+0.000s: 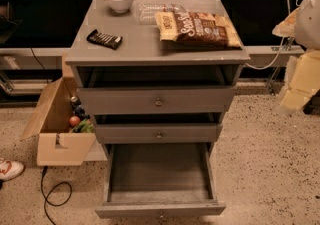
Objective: Place rxbar chocolate into bottom drawer
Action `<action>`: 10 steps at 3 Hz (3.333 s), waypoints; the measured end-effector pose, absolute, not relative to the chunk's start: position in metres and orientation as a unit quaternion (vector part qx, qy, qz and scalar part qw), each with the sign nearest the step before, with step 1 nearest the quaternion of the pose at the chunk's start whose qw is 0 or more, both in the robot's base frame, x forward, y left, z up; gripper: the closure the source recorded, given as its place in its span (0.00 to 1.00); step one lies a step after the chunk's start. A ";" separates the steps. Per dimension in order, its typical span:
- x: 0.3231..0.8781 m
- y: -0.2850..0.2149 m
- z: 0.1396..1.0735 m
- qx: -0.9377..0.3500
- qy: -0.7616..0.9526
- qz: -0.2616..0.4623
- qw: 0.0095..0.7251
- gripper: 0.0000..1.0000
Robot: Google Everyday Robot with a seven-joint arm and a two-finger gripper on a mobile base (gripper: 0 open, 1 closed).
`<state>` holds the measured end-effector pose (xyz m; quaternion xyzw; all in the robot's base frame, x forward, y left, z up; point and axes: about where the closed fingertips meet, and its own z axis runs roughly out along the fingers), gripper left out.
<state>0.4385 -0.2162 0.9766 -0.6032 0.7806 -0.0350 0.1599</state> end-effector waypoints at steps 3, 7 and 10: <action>0.484 -0.179 0.967 -0.564 0.794 -0.001 0.225 0.00; 0.586 -0.100 0.973 -0.524 0.791 0.069 0.308 0.00; 0.660 -0.016 0.932 -0.461 0.801 0.165 0.344 0.00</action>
Offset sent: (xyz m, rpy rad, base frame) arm 0.0520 0.0440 -0.0143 0.1267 -0.0319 -0.0183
